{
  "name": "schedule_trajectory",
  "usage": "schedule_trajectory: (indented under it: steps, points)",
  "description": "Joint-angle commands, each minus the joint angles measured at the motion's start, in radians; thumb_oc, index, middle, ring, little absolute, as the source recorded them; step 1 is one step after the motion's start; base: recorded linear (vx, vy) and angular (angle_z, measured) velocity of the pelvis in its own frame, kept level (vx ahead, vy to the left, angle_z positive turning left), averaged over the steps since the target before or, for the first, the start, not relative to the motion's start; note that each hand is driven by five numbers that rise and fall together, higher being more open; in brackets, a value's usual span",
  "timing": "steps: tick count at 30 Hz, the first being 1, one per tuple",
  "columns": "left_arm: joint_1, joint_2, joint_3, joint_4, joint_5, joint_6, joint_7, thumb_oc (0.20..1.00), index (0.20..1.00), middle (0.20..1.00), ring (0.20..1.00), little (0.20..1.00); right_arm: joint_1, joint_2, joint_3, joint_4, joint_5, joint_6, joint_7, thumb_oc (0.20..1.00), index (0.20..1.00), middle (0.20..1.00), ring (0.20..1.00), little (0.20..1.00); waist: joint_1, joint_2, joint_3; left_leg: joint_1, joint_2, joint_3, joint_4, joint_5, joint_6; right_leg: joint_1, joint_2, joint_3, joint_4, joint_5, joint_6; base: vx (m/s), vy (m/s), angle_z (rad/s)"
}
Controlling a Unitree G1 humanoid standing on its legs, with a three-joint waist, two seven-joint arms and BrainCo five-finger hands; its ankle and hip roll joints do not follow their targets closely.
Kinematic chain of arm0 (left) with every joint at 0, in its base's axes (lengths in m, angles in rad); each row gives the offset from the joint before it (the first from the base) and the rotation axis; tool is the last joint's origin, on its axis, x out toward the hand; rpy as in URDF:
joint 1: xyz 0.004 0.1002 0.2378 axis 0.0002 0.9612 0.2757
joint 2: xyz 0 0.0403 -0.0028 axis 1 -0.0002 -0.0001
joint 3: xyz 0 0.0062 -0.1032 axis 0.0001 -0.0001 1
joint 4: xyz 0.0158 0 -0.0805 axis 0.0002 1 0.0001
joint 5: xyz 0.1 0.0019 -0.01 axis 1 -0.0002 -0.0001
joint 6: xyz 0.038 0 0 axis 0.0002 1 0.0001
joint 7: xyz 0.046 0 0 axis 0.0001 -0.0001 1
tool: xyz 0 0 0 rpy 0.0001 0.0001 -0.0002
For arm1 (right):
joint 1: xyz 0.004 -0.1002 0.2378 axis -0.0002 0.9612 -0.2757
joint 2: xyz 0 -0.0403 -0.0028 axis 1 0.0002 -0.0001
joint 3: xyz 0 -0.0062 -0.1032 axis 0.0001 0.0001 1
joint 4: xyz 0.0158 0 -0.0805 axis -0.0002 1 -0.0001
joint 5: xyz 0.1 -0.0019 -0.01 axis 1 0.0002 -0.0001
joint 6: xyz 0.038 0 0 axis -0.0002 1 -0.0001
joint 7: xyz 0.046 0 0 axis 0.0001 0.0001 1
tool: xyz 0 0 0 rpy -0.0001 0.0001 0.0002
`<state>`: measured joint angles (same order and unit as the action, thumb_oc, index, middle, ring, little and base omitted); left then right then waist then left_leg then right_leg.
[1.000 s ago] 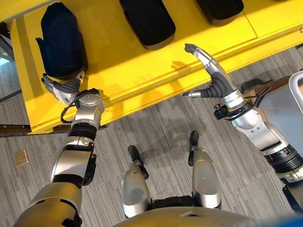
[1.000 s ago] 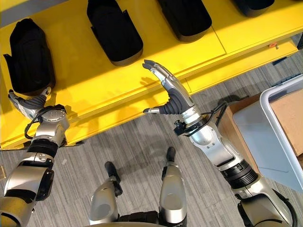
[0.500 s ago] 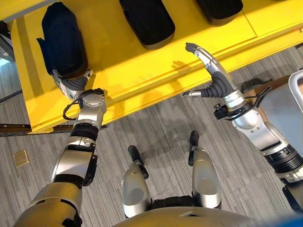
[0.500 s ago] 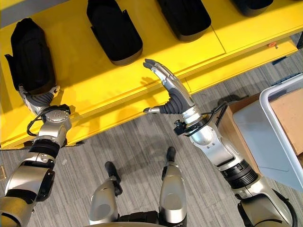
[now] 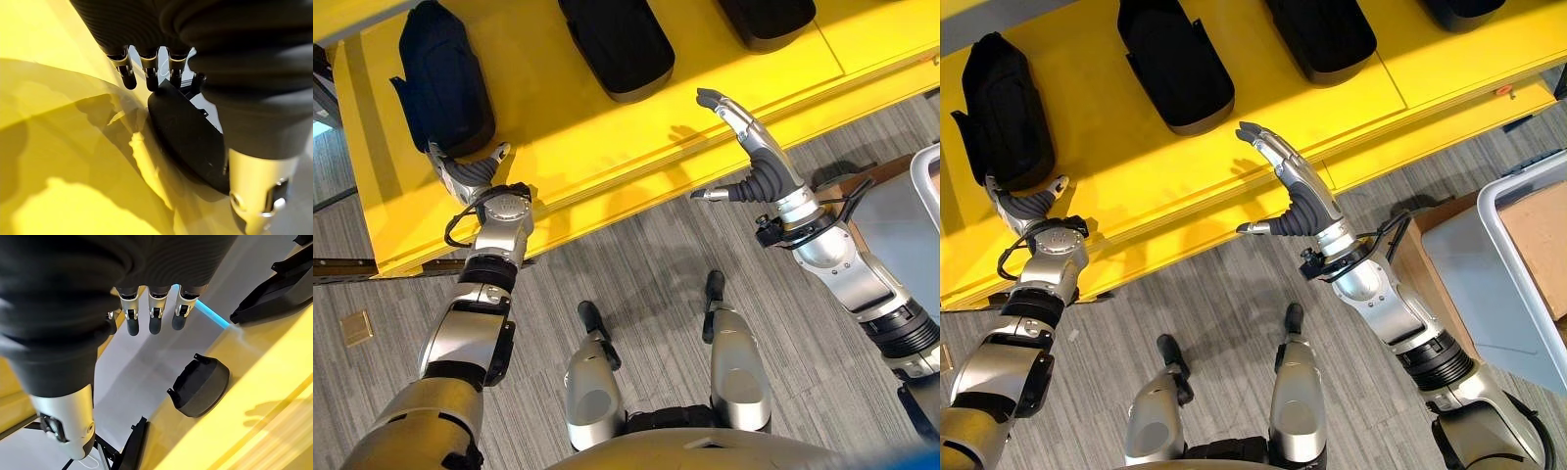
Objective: Move parts from the plastic box to the shelf.
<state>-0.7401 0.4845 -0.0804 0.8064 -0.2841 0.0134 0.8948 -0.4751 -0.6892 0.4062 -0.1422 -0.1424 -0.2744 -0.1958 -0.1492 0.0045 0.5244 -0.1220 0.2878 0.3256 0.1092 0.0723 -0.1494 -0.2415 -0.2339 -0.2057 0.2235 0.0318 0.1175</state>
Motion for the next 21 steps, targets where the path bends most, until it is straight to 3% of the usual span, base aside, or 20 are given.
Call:
schedule_trajectory:
  steps: [1, 9, 13, 16, 21]
  points:
    - [0.015, 0.057, -0.017, -0.061, 0.033, -0.063, -0.017, 1.0, 1.0, 1.0, 1.0, 1.0, -0.017, 0.001, -0.014, -0.07, -0.003, -0.053, -0.018, 1.0, 1.0, 1.0, 1.0, 1.0, -0.009, -0.052, -0.033, -0.041, -0.02, 0.008, 0.126, -0.086, 0.027, 0.031, 0.012, 0.065, 0.092, -0.141, 0.021, 0.0, 0.0, 0.0]
    - [0.071, 0.008, -0.021, -0.11, 0.104, -0.012, 0.008, 1.0, 1.0, 1.0, 1.0, 1.0, 0.001, 0.02, -0.019, -0.065, -0.014, -0.054, -0.026, 1.0, 1.0, 1.0, 1.0, 1.0, 0.002, -0.049, -0.038, -0.031, -0.025, 0.001, 0.124, -0.09, 0.029, 0.05, 0.011, 0.056, 0.086, -0.145, 0.018, 0.0, 0.0, 0.0]
    - [0.108, 0.024, -0.058, -0.141, 0.25, 0.068, 0.014, 1.0, 1.0, 1.0, 1.0, 1.0, 0.008, 0.023, -0.026, -0.074, -0.014, -0.045, -0.026, 1.0, 1.0, 1.0, 1.0, 1.0, 0.009, -0.045, -0.038, -0.026, -0.028, -0.001, 0.119, -0.089, 0.032, 0.054, 0.009, 0.052, 0.082, -0.142, 0.019, 0.0, 0.0, 0.0]
    - [0.126, 0.041, -0.075, -0.184, 0.257, 0.123, 0.011, 1.0, 1.0, 1.0, 1.0, 1.0, 0.008, 0.021, -0.025, -0.073, -0.014, -0.042, -0.024, 1.0, 1.0, 1.0, 1.0, 1.0, 0.013, -0.038, -0.038, -0.022, -0.032, -0.007, 0.116, -0.09, 0.032, 0.06, 0.007, 0.05, 0.081, -0.144, 0.017, 0.0, 0.0, 0.0]
    - [0.146, 0.035, -0.069, -0.198, 0.25, 0.139, 0.015, 1.0, 1.0, 1.0, 1.0, 1.0, 0.017, 0.026, -0.03, -0.075, -0.02, -0.046, -0.023, 1.0, 1.0, 1.0, 1.0, 1.0, 0.015, -0.035, -0.041, -0.017, -0.035, -0.009, 0.112, -0.091, 0.033, 0.063, 0.006, 0.048, 0.08, -0.145, 0.019, 0.0, 0.0, 0.0]
